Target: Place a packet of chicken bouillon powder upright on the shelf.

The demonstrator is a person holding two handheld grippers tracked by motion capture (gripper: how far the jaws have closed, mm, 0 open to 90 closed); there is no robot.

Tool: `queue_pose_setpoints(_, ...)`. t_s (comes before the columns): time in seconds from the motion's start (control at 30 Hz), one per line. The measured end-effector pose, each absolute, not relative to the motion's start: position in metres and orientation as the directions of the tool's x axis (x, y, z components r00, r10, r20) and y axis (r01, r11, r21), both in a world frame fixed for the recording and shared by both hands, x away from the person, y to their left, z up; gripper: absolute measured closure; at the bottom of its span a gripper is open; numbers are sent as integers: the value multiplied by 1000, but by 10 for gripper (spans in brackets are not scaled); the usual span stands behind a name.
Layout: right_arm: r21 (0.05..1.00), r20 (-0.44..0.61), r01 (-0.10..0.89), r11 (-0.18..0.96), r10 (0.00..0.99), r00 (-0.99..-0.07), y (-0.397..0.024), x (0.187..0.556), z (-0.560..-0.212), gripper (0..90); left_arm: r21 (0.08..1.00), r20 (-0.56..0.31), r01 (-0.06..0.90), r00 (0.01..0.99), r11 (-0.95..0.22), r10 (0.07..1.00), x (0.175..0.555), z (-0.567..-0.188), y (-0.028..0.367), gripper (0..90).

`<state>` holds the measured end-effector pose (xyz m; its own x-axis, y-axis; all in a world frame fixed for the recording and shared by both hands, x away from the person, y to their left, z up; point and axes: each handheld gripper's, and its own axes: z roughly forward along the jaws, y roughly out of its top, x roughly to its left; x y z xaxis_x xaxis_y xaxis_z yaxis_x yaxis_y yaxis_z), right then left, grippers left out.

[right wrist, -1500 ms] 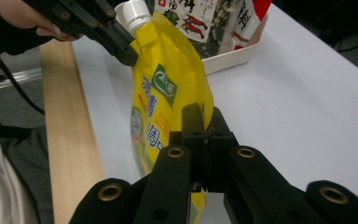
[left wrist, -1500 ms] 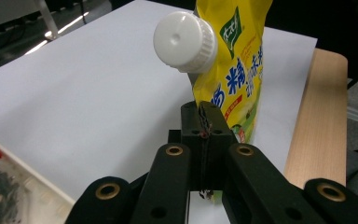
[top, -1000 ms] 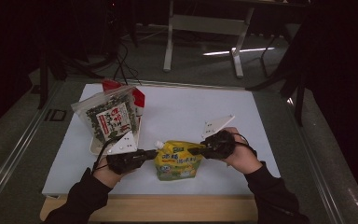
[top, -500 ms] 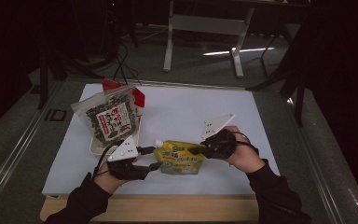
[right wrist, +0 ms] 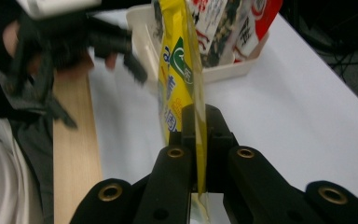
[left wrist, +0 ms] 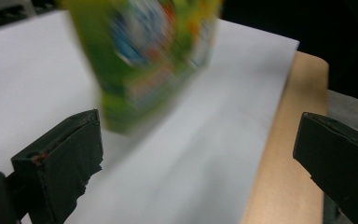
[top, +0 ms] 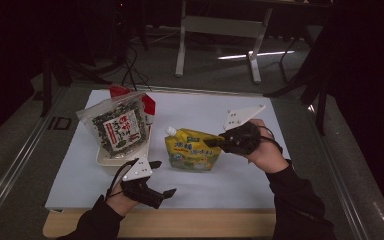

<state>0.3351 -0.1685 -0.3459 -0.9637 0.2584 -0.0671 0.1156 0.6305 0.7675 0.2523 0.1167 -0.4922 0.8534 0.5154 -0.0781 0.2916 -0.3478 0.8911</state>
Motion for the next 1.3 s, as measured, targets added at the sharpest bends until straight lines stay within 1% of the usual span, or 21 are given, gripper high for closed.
queue_pose_setpoints(0.03,774,-67,113,623,257,-964,-166,338,-342,900,886,-99,302,865,-351,492,251,-499,112,26)
queue_pose_setpoints(0.23,787,-62,93,610,228,-972,-147,347,-331,900,885,-128,306,885,-351,448,250,-515,103,26)
queue_pose_setpoints(0.3,790,-62,80,607,210,-976,-138,348,-328,900,875,-118,300,894,-380,433,250,-520,101,26)
queue_pose_setpoints(0.47,802,-79,40,596,172,-982,-113,351,-324,900,866,-115,301,897,-400,426,248,-529,97,26)
queue_pose_setpoints(0.53,805,-72,41,592,166,-983,-107,352,-324,900,865,-116,301,898,-402,424,248,-531,96,26)
queue_pose_setpoints(0.63,811,-71,19,585,131,-989,-85,356,-327,900,857,-119,309,897,-412,426,247,-533,96,26)
queue_pose_setpoints(0.9,837,-55,0,548,83,-995,-42,363,-337,900,856,-129,317,896,-408,425,247,-535,99,27)
queue_pose_setpoints(1.13,856,-42,-12,518,47,-998,-13,368,-350,899,851,-124,318,895,-418,428,245,-536,101,27)
queue_pose_setpoints(1.3,856,-16,2,517,31,-999,4,371,-363,899,854,-127,319,894,-411,430,246,-536,103,27)
